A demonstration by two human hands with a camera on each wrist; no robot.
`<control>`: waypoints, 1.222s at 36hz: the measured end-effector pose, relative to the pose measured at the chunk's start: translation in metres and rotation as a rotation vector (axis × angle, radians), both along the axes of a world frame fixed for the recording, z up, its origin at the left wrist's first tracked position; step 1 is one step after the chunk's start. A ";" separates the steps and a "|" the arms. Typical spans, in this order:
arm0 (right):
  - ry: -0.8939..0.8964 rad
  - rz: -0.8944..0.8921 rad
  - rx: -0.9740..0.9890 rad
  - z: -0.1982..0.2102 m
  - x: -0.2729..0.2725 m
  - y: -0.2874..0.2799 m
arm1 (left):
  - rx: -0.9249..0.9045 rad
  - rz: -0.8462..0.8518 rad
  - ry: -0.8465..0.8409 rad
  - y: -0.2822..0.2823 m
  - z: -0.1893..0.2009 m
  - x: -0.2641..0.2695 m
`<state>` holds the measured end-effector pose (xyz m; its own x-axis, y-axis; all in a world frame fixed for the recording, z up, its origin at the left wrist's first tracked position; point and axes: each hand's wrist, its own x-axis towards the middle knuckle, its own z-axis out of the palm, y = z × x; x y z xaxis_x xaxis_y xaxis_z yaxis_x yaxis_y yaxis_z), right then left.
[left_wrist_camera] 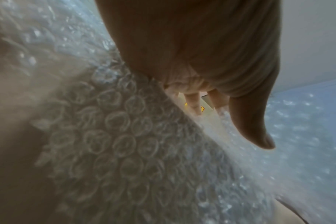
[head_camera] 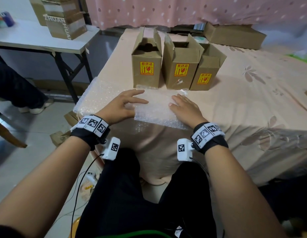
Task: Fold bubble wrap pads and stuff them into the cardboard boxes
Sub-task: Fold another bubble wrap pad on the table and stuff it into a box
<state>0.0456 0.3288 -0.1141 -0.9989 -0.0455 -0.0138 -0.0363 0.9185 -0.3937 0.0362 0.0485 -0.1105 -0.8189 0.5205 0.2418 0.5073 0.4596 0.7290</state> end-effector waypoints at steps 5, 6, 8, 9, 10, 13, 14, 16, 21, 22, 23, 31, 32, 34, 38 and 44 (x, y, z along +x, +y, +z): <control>-0.004 0.000 0.049 0.000 0.002 -0.001 | -0.016 -0.024 -0.011 0.000 0.000 -0.001; -0.002 0.000 0.056 0.000 0.002 -0.002 | -0.039 -0.024 -0.015 0.001 0.001 -0.001; 0.004 -0.001 0.064 0.000 0.003 -0.003 | -0.077 -0.017 -0.014 0.001 0.000 -0.001; 0.004 -0.002 0.063 0.001 0.003 -0.003 | -0.086 -0.016 -0.012 0.001 0.000 -0.001; -0.001 -0.003 0.060 0.001 0.003 -0.003 | -0.088 -0.016 -0.011 0.002 -0.001 -0.002; -0.016 -0.001 0.037 0.003 0.004 -0.002 | -0.066 -0.001 -0.010 0.003 -0.001 -0.002; -0.019 -0.003 0.017 0.004 0.004 -0.002 | -0.056 0.002 -0.003 0.004 -0.002 -0.002; -0.011 -0.018 -0.079 0.005 0.004 0.001 | -0.041 0.012 0.018 0.004 -0.003 -0.002; 0.122 -0.130 -0.747 0.005 0.014 0.013 | 0.005 0.031 0.033 0.005 -0.002 -0.003; 0.157 -0.157 -0.788 0.006 0.016 0.016 | 0.018 0.037 0.026 0.005 -0.003 -0.003; 0.187 -0.185 -0.817 0.006 0.016 0.020 | 0.028 0.046 0.019 0.006 -0.003 -0.003; 0.221 -0.155 -1.108 0.003 0.022 0.038 | 0.103 0.152 -0.055 0.009 -0.006 -0.004; 0.230 -0.144 -1.108 0.002 0.022 0.037 | 0.134 0.141 -0.073 0.009 -0.008 -0.004; 0.251 -0.128 -1.079 0.000 0.022 0.036 | 0.168 0.127 -0.074 0.009 -0.010 -0.004; 0.246 -0.102 -1.003 0.001 0.027 0.036 | 0.120 0.249 -0.024 0.011 -0.010 -0.006; 0.099 0.030 -1.089 0.010 0.033 0.033 | 0.144 0.284 -0.003 0.017 -0.013 -0.009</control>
<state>0.0788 0.3620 -0.1041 -0.9916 -0.0092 0.1288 -0.1291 0.0776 -0.9886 0.0275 0.0653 -0.1235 -0.9275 0.2319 0.2933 0.3710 0.4744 0.7983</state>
